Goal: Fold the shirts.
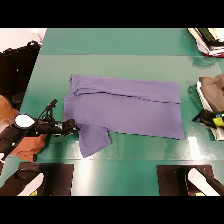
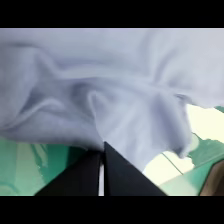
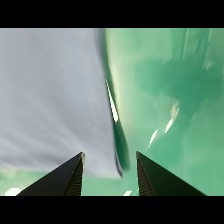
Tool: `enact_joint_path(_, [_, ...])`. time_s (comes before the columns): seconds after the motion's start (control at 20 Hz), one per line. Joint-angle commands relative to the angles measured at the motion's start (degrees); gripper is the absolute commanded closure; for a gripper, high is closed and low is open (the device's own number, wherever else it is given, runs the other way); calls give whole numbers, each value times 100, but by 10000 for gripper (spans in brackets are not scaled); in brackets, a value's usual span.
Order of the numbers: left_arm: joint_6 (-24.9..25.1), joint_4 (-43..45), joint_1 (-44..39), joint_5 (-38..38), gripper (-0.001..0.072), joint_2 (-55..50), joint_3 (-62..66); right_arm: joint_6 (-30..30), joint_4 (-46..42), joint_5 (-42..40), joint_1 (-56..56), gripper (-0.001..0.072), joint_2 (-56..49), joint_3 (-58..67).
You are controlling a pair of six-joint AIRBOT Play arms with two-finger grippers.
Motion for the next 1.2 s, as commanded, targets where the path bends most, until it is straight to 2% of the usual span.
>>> enact_joint_path(0.0, [155,-55,4,-87,685,4,92,-79,50,72,-514,321,-122,-793])
enact_joint_path(0.25, [157,-39,4,-90,685,4,92,-308,767,-136,-444,322,-835,-1182])
enact_joint_path(0.45, [157,-28,4,-105,685,4,92,-308,785,-203,68,341,-1025,-1182])
enact_joint_path(0.55, [155,11,4,-293,686,11,92,-313,743,-214,326,497,-979,-1178])
enact_joint_path(0.6, [155,59,4,-439,687,22,94,-365,743,-216,411,611,-890,-1178])
enact_joint_path(0.65, [153,168,4,-614,688,22,133,-461,743,-210,470,693,-739,-1178])
enact_joint_path(0.85, [81,511,4,-1150,689,219,404,-498,376,-7,483,695,133,-1161])
enact_joint_path(1.0, [-396,883,4,-1403,689,1014,413,-496,-221,627,483,695,828,-973])
enact_joint_path(1.15, [-870,1047,4,-2430,689,1917,413,-490,-778,1161,483,695,1539,-656])
